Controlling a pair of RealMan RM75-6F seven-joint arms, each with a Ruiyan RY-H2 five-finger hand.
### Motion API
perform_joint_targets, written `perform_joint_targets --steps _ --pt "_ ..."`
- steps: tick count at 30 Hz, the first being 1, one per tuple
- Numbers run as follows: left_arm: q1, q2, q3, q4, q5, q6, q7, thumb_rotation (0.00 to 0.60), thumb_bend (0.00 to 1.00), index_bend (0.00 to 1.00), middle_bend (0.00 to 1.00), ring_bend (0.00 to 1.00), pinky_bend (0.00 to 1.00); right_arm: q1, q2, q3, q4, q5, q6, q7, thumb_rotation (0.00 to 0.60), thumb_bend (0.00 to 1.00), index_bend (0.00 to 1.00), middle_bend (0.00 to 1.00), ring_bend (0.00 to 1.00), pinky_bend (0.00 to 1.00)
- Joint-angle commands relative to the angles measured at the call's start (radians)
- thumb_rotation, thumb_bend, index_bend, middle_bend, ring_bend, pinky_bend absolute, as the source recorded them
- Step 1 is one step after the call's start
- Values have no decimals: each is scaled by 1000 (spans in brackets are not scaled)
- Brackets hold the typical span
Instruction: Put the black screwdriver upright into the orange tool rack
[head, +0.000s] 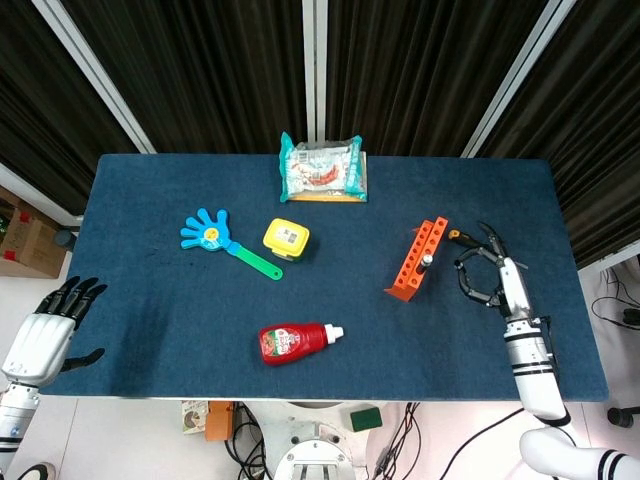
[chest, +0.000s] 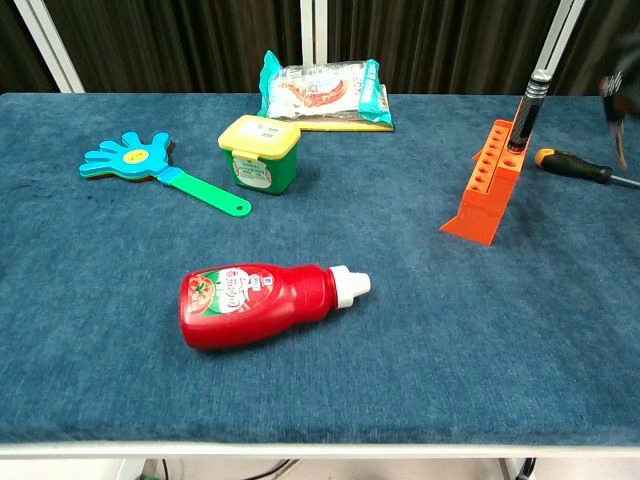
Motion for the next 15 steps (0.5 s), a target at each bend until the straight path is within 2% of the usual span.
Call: perform_joint_targets --steps 1,7,15 --pt "-3 -2 -1 2 -9 -11 3 600 0 135 93 33 205 43 -7 84 106 -92 22 250 600 425 647 33 0 0" --pt "-10 -2 -7 -5 -31 -32 13 600 0 135 93 33 205 123 -79 107 235 -58 -54 310 600 403 679 41 0 0" --pt "-19 -2 -15 -4 -53 -50 11 600 0 135 93 33 205 181 -144 119 324 3 -161 426 600 402 700 54 0 0"
